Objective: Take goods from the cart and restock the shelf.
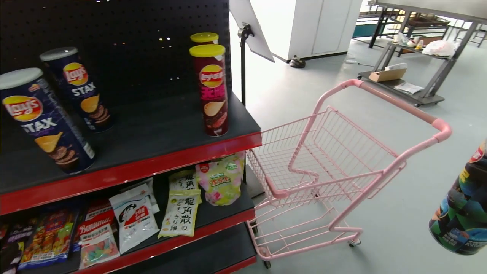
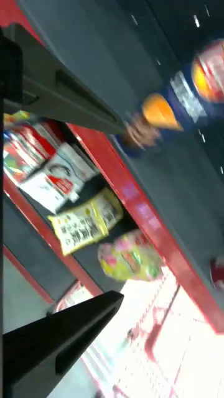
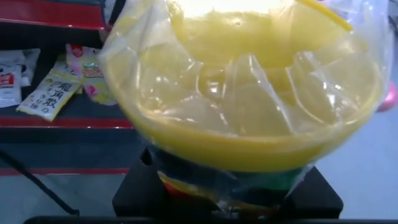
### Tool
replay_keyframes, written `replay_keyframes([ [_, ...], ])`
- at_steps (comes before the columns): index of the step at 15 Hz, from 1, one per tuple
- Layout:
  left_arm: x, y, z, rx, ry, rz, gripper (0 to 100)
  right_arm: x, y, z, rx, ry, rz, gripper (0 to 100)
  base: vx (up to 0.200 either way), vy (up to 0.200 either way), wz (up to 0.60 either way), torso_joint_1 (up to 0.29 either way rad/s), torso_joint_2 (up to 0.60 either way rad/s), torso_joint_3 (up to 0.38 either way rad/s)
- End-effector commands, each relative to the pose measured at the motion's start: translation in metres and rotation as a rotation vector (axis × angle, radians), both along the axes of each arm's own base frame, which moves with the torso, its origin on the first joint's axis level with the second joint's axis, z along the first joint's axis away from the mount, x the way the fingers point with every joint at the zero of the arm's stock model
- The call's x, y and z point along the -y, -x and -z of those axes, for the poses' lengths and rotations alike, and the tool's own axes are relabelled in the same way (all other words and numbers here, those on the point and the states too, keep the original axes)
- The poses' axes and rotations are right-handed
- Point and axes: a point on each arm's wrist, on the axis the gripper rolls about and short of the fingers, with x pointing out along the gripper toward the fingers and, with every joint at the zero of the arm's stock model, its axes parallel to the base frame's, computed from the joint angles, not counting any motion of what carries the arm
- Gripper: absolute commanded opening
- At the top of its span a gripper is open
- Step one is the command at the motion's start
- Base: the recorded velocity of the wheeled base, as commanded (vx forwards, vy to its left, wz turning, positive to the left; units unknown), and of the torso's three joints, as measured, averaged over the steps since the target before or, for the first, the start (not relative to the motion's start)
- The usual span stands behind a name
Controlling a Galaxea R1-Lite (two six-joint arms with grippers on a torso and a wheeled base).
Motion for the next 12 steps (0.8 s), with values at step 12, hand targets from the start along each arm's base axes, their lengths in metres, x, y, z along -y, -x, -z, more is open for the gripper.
replay_keyframes([
  [12, -0.0001, 0.0005, 0.0000, 0.002, 0.001, 0.001, 100, 0.0009, 0.0031, 0.0053, -0.005, 0.003, -0.004, 0, 0.000, 0.000, 0.30, 0.002, 0.00, 0.000],
])
